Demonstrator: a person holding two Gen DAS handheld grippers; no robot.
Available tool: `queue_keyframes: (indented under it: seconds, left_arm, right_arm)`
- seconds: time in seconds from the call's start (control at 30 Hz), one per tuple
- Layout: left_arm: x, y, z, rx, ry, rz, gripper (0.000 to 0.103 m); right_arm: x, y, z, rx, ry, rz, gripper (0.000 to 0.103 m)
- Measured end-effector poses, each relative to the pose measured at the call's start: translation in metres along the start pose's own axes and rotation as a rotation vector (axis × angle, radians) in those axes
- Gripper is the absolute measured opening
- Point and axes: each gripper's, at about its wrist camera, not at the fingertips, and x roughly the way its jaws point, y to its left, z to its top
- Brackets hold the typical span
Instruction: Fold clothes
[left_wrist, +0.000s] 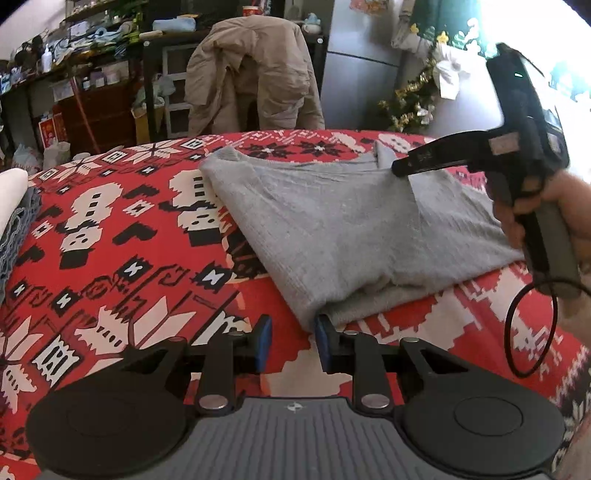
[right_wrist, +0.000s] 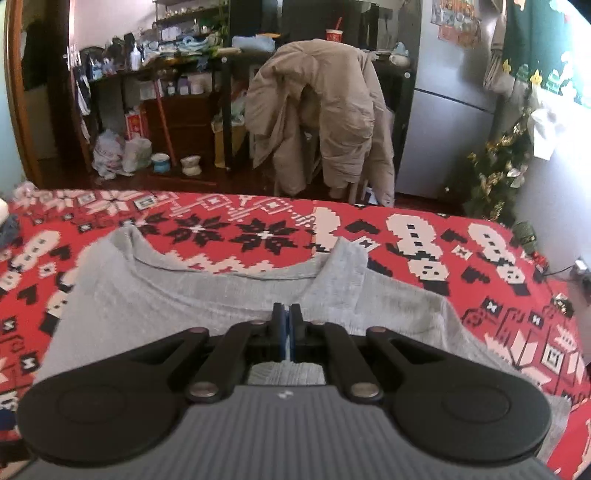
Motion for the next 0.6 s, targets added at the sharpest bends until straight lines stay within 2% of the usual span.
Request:
queue_keyframes:
  seconds: [0.1,0.13,0.2,0.27,0.37,0.47,0.6]
  left_arm:
    - [-0.001,-0.005,-0.001,0.034,-0.016,0.019,0.025]
    - [-0.002,-0.006,-0.001,0.046,-0.023,0.027,0.025]
    - [-0.003,-0.008,-0.002,0.055,-0.035,0.035,0.025]
    - [-0.004,-0.009,-0.002,0.046,-0.046,0.032,0.026]
    - [-0.006,-0.009,-0.001,0.022,-0.055,0.009,0.026]
    - [-0.004,-0.008,-0.001,0.011,-0.065,0.021,0.026]
    - [-0.001,-0.006,0.000,-0.014,-0.070,0.023,0.017]
  right_arm:
    - [0.007,-0.002,-0.005,0.008,0.042,0.011,0.008]
    - [0.001,-0.004,-0.008,0.025,0.039,0.018,0.016]
    - [-0.019,-0.010,-0.014,0.071,0.016,0.036,0.025]
    - [-0.038,-0.017,-0.021,0.118,-0.007,0.054,0.025]
    - [-0.065,-0.014,-0.041,0.159,0.023,0.178,0.025]
    - [-0.083,-0.003,-0.062,0.162,0.065,0.266,0.025]
    - [-0.082,0.010,-0.080,0.176,0.109,0.296,0.025]
